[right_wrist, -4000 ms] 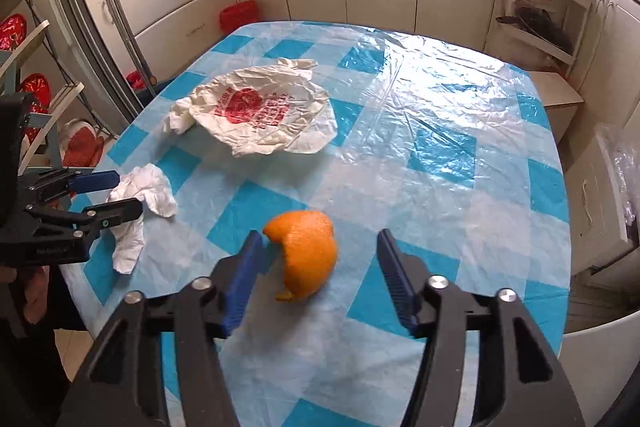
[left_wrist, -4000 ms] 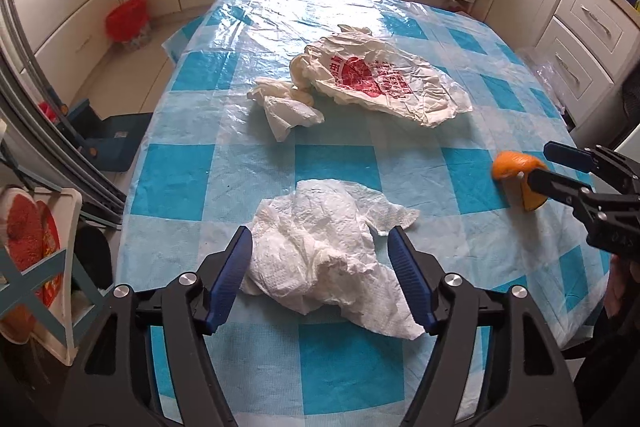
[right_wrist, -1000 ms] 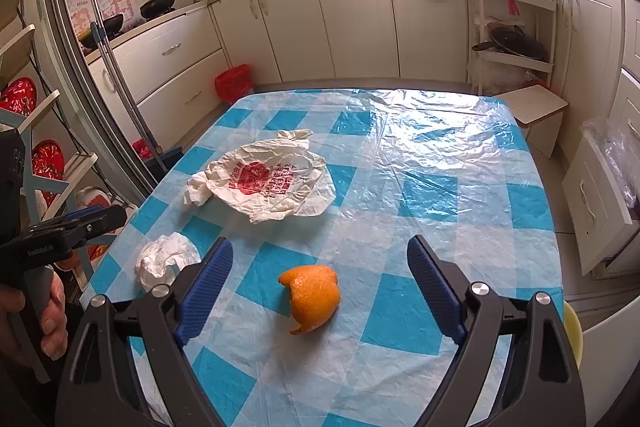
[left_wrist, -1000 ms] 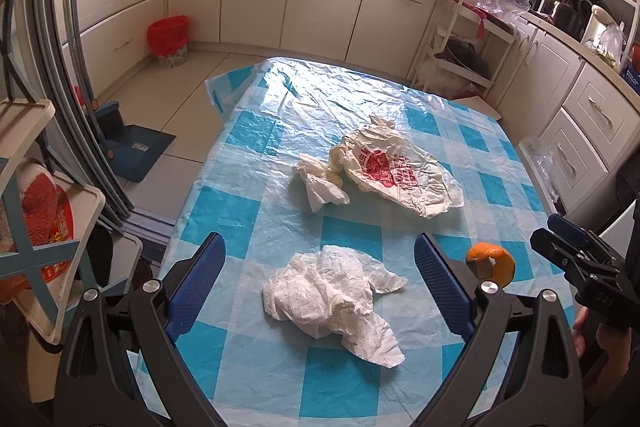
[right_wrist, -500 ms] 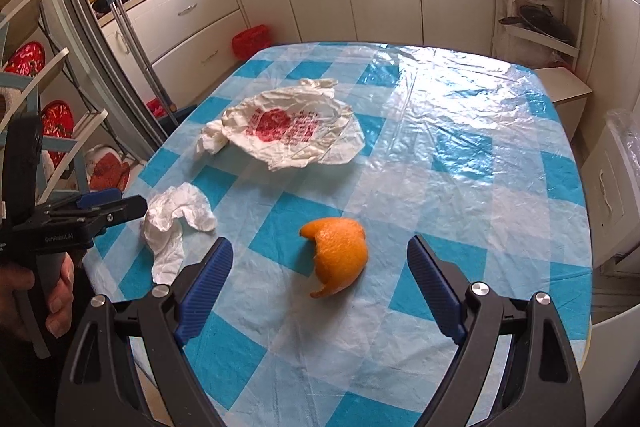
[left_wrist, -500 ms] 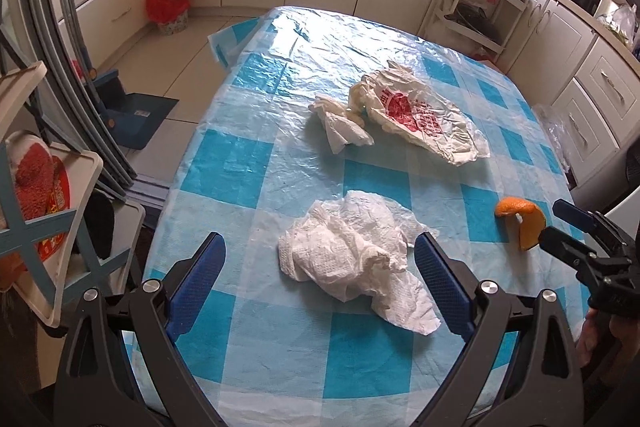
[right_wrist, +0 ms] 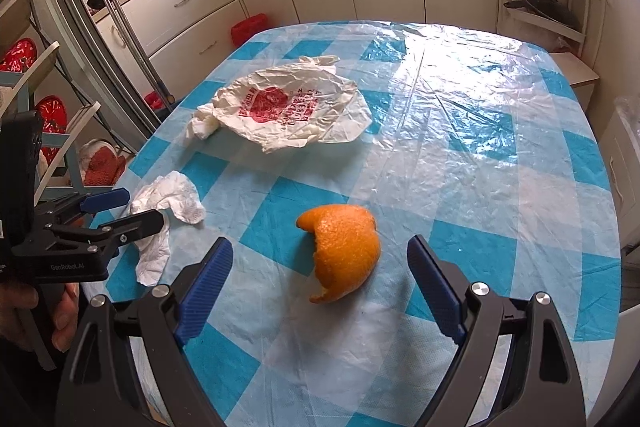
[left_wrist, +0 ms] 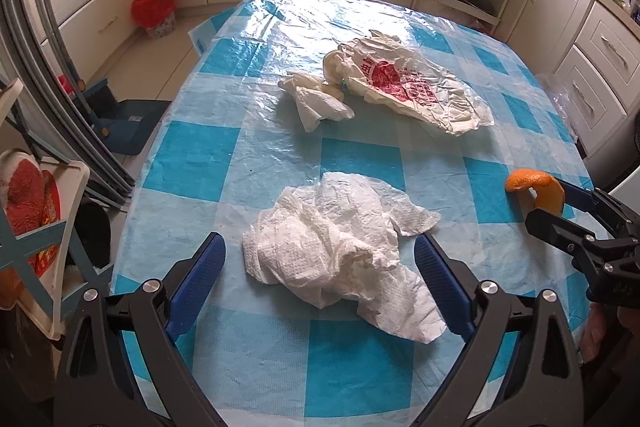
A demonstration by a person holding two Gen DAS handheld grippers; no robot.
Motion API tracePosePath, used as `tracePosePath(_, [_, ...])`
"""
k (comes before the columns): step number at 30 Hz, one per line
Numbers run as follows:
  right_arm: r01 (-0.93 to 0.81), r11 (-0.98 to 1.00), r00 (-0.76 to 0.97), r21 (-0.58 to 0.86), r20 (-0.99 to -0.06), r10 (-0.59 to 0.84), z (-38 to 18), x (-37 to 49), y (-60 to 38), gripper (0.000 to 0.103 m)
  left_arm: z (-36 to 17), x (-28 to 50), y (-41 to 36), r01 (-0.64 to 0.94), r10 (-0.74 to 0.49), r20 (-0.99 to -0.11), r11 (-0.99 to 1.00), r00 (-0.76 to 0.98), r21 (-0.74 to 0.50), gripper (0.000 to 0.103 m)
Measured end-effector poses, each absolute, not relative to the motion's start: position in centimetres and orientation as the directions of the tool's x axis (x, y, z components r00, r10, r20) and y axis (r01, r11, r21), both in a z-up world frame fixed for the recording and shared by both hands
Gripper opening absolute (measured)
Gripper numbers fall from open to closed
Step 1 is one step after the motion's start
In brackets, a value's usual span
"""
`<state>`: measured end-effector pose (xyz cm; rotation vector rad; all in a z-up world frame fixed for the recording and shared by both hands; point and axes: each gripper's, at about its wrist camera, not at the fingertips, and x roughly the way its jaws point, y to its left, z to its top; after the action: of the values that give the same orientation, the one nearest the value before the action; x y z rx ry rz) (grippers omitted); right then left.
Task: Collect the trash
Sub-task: 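Move the open right tool toward the orange peel, then close the right tool on the orange peel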
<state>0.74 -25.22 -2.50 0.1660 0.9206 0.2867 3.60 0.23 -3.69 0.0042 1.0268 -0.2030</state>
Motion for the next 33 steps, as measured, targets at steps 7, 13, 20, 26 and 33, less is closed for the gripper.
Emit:
tracePosePath(7, [-0.156, 0.954, 0.564, 0.254, -0.77, 0.297, -2.8, 1.5, -25.2, 0.085, -4.0, 3.9, -0.3, 0.182, -0.163, -0.851, 0.98, 0.499, -0.082, 0.091])
tracePosePath(13, [-0.146, 0.945, 0.556, 0.293, -0.766, 0.323, -2.8, 1.2, -26.0, 0.085, -3.9, 4.0, -0.3, 0.183, -0.171, -0.851, 0.979, 0.497, -0.09, 0.091])
tracePosePath(20, [-0.145, 0.955, 0.547, 0.257, -0.784, 0.294, -2.8, 1.2, -26.1, 0.073, -3.9, 3.9, -1.0, 0.213, -0.191, -0.847, 0.972, 0.496, -0.095, 0.086])
tracePosePath(26, [-0.166, 0.956, 0.528, 0.241, -0.797, 0.293, -2.6, 1.1, -25.5, 0.027, -3.5, 3.5, -1.6, 0.253, -0.221, -0.84, 0.962, 0.496, -0.103, 0.045])
tracePosePath(33, [-0.191, 0.959, 0.547, 0.211, -0.788, 0.282, -2.0, 0.5, -25.1, 0.01, -2.8, 2.4, -2.5, 0.317, -0.261, -0.825, 0.943, 0.501, -0.105, 0.018])
